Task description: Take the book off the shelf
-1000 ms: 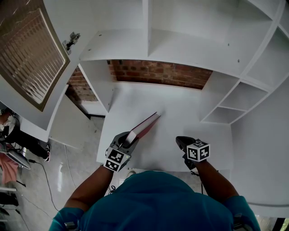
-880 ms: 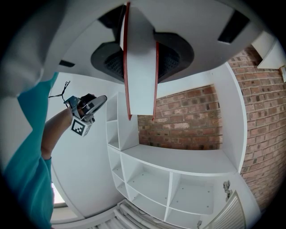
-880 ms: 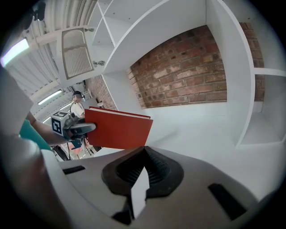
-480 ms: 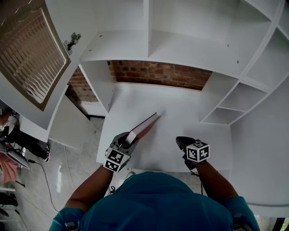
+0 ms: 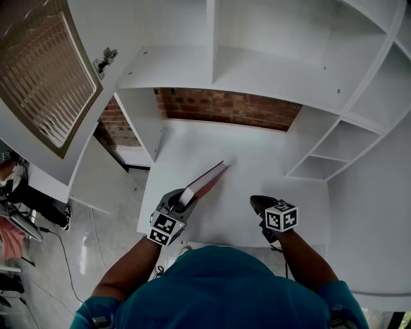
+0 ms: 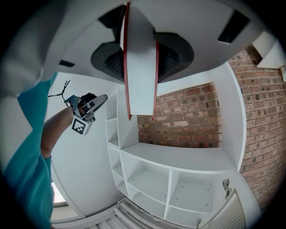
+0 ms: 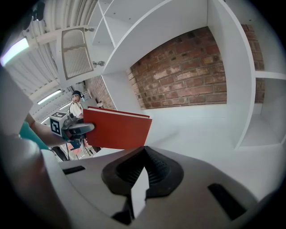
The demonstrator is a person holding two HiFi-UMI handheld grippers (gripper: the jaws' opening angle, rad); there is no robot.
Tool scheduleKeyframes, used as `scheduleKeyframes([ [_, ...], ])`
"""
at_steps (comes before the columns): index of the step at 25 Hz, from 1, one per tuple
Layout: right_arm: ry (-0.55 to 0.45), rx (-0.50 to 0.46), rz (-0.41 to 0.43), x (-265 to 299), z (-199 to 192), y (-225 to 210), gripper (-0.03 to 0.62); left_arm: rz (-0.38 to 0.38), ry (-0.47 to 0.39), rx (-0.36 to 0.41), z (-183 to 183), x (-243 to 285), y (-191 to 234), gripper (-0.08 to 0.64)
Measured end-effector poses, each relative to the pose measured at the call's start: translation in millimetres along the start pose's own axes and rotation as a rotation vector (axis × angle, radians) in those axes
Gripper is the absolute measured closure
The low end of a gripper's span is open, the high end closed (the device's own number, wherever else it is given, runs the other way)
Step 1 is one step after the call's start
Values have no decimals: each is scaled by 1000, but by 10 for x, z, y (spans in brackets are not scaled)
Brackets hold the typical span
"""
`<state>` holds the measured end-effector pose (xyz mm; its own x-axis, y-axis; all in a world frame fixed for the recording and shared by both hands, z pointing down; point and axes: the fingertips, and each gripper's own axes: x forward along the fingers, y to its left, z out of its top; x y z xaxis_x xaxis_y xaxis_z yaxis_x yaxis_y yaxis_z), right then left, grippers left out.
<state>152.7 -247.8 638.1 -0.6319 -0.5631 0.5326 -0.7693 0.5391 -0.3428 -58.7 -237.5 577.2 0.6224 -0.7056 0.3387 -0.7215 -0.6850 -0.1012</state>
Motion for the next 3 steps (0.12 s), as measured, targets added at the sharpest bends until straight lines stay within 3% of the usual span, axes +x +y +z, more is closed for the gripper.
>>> scheduleKeyframes([
  [3,-2,0,2,6,15,3,572,1,-4,-2,10,1,7,388],
])
